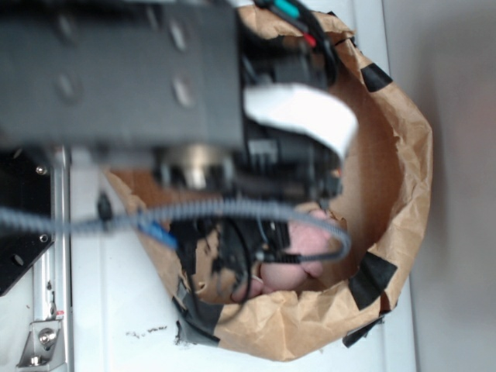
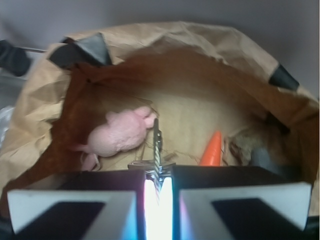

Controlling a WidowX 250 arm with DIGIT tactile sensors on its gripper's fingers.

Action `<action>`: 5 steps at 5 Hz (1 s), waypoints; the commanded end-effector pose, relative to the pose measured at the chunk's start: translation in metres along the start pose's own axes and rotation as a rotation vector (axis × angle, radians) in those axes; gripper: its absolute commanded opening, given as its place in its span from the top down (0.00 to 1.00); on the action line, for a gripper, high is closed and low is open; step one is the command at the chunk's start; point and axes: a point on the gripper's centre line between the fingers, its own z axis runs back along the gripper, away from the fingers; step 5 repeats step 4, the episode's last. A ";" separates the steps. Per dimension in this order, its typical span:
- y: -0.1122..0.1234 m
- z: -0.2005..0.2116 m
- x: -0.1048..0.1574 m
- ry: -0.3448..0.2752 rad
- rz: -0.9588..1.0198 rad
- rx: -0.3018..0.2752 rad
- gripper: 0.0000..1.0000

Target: Grab the silver keys.

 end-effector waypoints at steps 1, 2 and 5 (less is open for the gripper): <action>-0.022 0.004 0.000 0.077 0.004 0.118 1.00; -0.017 -0.003 -0.005 0.037 0.072 0.070 1.00; -0.010 -0.002 -0.006 0.000 0.115 0.032 1.00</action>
